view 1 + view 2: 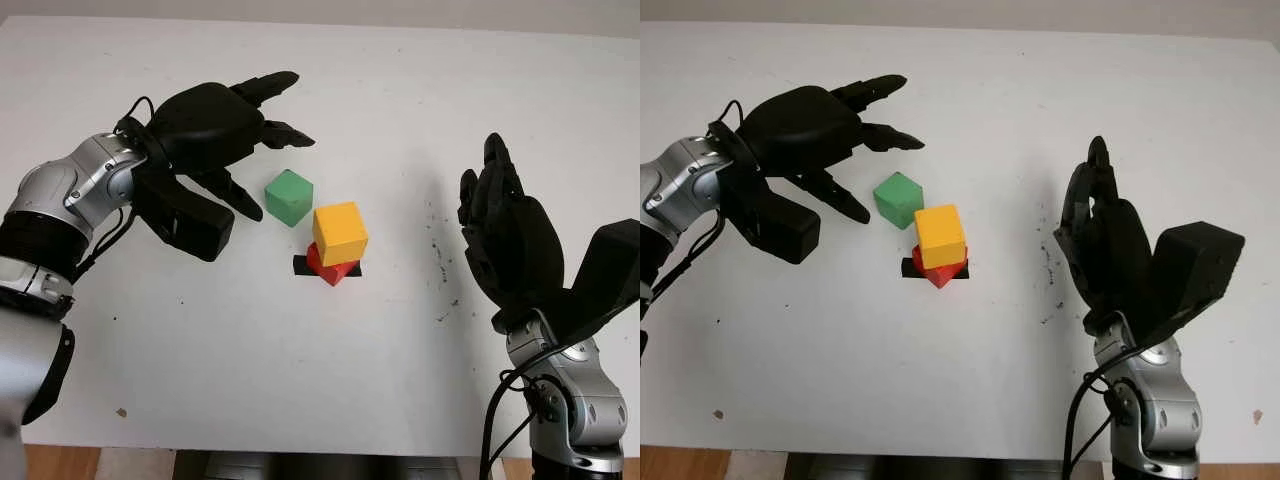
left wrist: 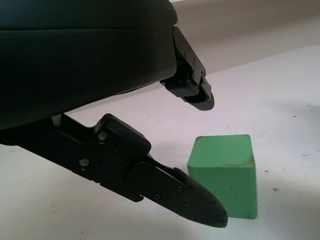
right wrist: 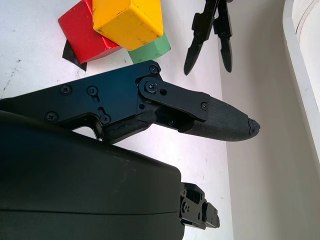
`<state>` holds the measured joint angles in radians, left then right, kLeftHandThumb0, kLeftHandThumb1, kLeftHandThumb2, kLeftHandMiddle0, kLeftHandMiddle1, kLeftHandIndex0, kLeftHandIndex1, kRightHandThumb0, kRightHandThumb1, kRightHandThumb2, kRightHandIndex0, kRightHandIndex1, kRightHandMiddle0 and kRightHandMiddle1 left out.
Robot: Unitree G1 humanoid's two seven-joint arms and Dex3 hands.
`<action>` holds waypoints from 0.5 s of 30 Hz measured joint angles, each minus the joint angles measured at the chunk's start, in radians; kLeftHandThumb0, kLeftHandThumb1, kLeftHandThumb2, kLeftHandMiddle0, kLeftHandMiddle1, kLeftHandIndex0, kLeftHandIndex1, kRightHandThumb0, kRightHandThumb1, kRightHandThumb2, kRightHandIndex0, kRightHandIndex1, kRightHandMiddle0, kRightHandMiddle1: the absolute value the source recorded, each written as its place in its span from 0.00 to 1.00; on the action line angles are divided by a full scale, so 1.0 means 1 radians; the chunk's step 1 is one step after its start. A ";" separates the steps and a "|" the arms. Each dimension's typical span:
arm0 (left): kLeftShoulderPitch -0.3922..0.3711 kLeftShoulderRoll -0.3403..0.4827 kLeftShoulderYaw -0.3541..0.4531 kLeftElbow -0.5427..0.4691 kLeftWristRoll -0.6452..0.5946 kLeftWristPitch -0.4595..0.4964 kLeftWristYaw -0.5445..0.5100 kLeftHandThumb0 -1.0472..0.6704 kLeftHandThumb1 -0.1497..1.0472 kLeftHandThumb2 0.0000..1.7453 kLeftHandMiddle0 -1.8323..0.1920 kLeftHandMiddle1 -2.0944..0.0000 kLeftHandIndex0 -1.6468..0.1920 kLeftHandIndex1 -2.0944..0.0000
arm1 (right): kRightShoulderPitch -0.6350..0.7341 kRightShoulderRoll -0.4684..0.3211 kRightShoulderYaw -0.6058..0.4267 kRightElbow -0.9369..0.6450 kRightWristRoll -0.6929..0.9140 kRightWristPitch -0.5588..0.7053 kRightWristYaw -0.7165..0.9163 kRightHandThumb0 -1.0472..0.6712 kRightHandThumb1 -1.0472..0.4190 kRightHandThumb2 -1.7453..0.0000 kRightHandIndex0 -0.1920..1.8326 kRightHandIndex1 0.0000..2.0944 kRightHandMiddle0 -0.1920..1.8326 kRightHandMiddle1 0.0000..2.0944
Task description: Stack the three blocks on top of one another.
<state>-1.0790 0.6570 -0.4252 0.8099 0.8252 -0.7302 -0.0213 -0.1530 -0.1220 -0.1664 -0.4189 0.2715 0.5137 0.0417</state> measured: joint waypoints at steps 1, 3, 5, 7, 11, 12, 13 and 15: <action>0.000 -0.003 -0.004 0.004 0.003 -0.001 0.004 0.10 0.87 0.04 0.91 0.97 0.62 0.92 | 0.000 0.000 0.000 0.000 0.000 0.000 0.000 0.18 0.00 0.58 0.00 0.00 0.00 0.00; 0.000 -0.006 -0.017 0.011 0.016 -0.009 0.018 0.09 0.88 0.04 0.90 0.97 0.62 0.92 | 0.000 0.000 0.000 0.000 0.001 0.000 -0.002 0.18 0.00 0.58 0.00 0.00 0.00 0.00; -0.001 -0.011 -0.028 0.017 0.023 -0.016 0.030 0.08 0.88 0.04 0.90 0.97 0.61 0.92 | 0.000 0.000 0.000 0.000 0.001 0.000 -0.005 0.18 0.00 0.58 0.00 0.00 0.00 0.00; -0.001 -0.015 -0.038 0.024 0.027 -0.017 0.030 0.09 0.89 0.04 0.90 0.97 0.62 0.92 | 0.000 0.000 0.000 0.000 0.001 0.000 -0.006 0.18 0.00 0.58 0.00 0.00 0.00 0.00; -0.001 -0.018 -0.050 0.039 0.032 -0.017 0.031 0.09 0.89 0.03 0.90 0.97 0.61 0.93 | 0.001 0.000 0.000 0.000 0.001 0.001 -0.007 0.18 0.00 0.58 0.00 0.00 0.00 0.00; -0.001 -0.020 -0.053 0.044 0.033 -0.017 0.034 0.09 0.89 0.03 0.89 0.97 0.61 0.93 | 0.001 0.000 0.000 0.000 0.001 0.001 -0.007 0.18 0.00 0.58 0.00 0.00 0.00 0.00; -0.001 -0.022 -0.055 0.049 0.034 -0.018 0.041 0.09 0.89 0.03 0.89 0.97 0.61 0.93 | 0.001 0.000 0.000 0.000 0.001 0.001 -0.007 0.18 0.00 0.58 0.00 0.00 0.00 0.00; -0.002 -0.028 -0.061 0.057 0.037 -0.018 0.052 0.09 0.90 0.03 0.89 0.97 0.60 0.92 | 0.001 0.000 0.001 0.000 0.001 0.001 -0.007 0.18 0.00 0.58 0.00 0.00 0.00 0.00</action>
<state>-1.0807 0.6295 -0.4861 0.8671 0.8627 -0.7483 0.0305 -0.1515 -0.1219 -0.1656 -0.4193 0.2726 0.5142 0.0349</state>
